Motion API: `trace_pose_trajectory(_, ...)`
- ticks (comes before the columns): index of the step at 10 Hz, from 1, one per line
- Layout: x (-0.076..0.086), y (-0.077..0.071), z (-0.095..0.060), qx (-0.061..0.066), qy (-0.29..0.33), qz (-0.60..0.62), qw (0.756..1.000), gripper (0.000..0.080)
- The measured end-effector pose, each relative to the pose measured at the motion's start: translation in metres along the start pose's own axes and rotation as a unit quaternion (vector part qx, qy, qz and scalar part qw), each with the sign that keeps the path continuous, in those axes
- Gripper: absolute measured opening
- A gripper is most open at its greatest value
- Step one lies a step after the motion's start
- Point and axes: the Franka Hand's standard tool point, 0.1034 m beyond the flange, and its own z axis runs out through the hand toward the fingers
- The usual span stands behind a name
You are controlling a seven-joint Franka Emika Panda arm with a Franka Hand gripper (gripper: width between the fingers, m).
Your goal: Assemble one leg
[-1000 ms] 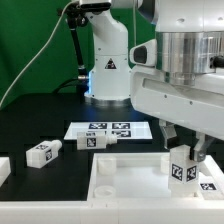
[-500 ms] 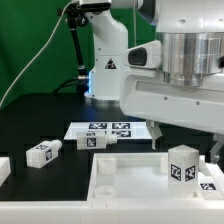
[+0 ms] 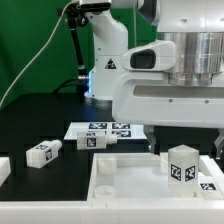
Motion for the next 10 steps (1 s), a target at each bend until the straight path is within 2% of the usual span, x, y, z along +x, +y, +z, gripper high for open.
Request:
trace_pose_trajectory(2,0.0003,-0.0003,0.0003,-0.011,0.0,-0.125,0.992,0.0649)
trace_pose_trajectory(3,0.002,-0.0011,0.0006,-0.012,0.0,-0.193,0.981,0.0649)
trace_pose_trajectory(6,0.0023,-0.0011,0.0003,-0.013,0.0,-0.276,0.961,0.0649)
trace_pose_trajectory(8,0.0016,0.0015,0.0016,-0.013,-0.002,-0.285,0.958,0.0649)
trace_pose_trajectory(9,0.0016,0.0016,0.0017,-0.013,-0.002,-0.284,0.959,0.0525)
trace_pose_trajectory(10,0.0016,0.0018,0.0018,-0.013,-0.002,-0.284,0.959,0.0525)
